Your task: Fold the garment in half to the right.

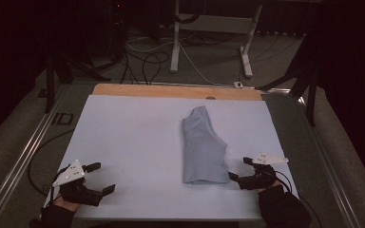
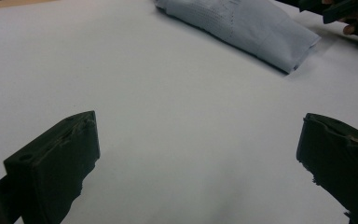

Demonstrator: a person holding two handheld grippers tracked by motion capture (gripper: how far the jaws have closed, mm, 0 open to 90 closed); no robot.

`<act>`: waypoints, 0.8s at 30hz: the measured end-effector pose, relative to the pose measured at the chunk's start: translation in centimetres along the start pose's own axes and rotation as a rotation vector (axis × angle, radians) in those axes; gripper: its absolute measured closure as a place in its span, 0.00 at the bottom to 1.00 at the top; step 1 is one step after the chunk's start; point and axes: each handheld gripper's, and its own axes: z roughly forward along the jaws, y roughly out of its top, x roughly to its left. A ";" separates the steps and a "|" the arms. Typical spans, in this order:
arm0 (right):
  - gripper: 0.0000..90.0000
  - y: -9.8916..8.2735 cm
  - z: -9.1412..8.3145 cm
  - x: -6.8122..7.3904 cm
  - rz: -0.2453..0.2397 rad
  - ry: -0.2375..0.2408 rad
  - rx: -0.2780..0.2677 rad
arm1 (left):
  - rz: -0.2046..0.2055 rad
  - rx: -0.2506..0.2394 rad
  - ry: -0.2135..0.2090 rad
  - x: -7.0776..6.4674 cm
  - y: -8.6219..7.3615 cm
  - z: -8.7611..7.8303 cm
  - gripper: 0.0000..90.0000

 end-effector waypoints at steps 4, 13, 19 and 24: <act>0.09 -0.5 -0.4 0.1 0.017 -0.023 -0.010 | -0.008 -0.003 0.006 0.1 -0.1 0.1 0.00; 0.09 -0.6 -0.2 0.1 0.003 -0.036 -0.017 | -0.001 -0.008 0.040 -0.1 -0.3 0.1 0.00; 0.09 -0.5 -0.2 0.4 -0.004 -0.027 -0.018 | 0.003 -0.016 0.050 -0.1 -0.3 -0.1 0.00; 0.09 -0.3 -0.2 0.5 -0.008 -0.021 -0.025 | 0.006 -0.019 0.052 -0.2 -0.3 -0.1 0.00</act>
